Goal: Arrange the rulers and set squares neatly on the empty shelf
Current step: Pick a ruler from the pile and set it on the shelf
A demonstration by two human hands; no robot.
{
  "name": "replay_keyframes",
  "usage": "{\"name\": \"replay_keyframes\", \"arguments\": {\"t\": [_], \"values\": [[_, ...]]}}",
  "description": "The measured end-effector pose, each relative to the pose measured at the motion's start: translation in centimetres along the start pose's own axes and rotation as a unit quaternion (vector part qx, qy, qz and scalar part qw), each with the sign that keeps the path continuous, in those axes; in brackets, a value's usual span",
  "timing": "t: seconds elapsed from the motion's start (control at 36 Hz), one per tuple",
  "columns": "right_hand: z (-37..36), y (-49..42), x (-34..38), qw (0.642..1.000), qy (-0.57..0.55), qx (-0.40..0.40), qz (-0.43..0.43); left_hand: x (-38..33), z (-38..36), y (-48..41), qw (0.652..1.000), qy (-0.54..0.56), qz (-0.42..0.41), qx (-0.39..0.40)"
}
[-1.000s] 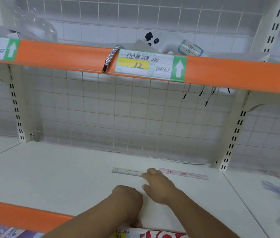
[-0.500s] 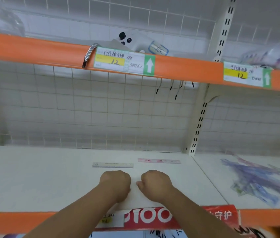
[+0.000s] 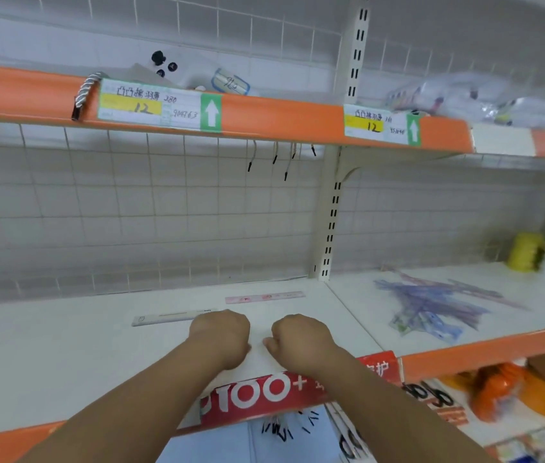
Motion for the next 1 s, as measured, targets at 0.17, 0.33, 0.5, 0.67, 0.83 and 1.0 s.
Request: {"name": "replay_keyframes", "arguments": {"t": [0.17, 0.33, 0.5, 0.67, 0.83, 1.0], "values": [[0.7, 2.1, -4.5, 1.0, 0.005, -0.014, -0.011, -4.6, 1.5, -0.2, 1.0, 0.002, -0.009, -0.004], [1.4, 4.5, -10.0, 1.0, 0.007, -0.015, -0.009, -10.5, 3.4, -0.5, 1.0, 0.015, 0.0, 0.002], [2.2, 6.7, -15.7, 1.0, 0.016, -0.017, 0.008, -16.6, 5.5, -0.3, 1.0, 0.028, 0.014, 0.001], [2.3, 8.9, -20.3, 0.999, 0.012, -0.019, 0.036, -21.6, 6.6, 0.1, 0.999, 0.041, 0.031, -0.001], [2.1, 10.2, -23.5, 0.998, 0.013, -0.025, 0.05, -24.8, 7.3, 0.2, 0.999, 0.037, 0.034, 0.007], [2.1, 9.8, -25.1, 0.999, 0.019, -0.026, 0.042, -26.3, 7.7, -0.9, 1.0, 0.012, 0.024, 0.009]]}}
Point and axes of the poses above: each hand's wrist, its own y-axis away from the middle knuckle, its own z-axis out of the back of the hand, x = y × z, the point moved 2 cm from there along -y, towards the middle knuckle, and after that the axes turned 11 degrees about z, right-handed, at the moved point
